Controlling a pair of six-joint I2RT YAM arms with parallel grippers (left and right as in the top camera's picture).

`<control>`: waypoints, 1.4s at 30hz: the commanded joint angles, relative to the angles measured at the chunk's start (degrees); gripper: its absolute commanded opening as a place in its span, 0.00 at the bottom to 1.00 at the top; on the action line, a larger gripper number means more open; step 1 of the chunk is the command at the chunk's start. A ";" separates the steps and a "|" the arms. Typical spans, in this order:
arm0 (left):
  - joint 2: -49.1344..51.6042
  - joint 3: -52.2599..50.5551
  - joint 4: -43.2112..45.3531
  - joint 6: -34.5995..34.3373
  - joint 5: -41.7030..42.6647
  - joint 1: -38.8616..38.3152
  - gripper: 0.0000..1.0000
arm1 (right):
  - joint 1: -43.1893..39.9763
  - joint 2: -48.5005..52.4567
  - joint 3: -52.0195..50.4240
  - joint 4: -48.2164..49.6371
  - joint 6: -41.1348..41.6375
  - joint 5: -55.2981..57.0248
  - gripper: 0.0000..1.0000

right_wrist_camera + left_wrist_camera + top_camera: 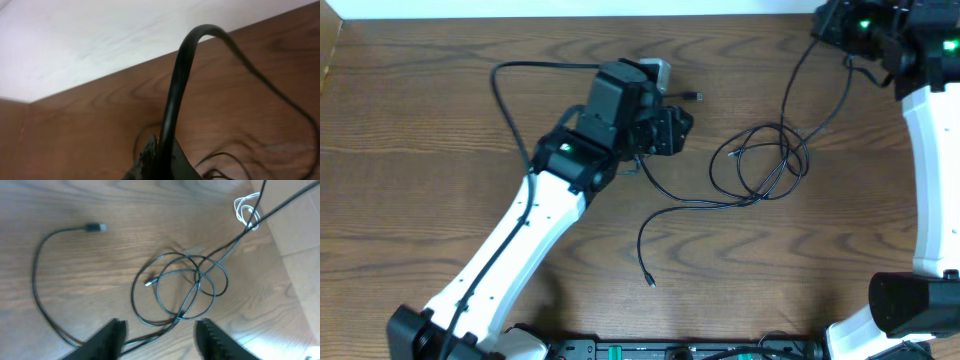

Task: Untangle cables

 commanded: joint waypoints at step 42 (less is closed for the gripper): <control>20.15 0.28 28.39 -21.64 -16.72 -9.60 0.71 | 15.89 -0.31 7.74 8.39 6.56 -14.27 0.01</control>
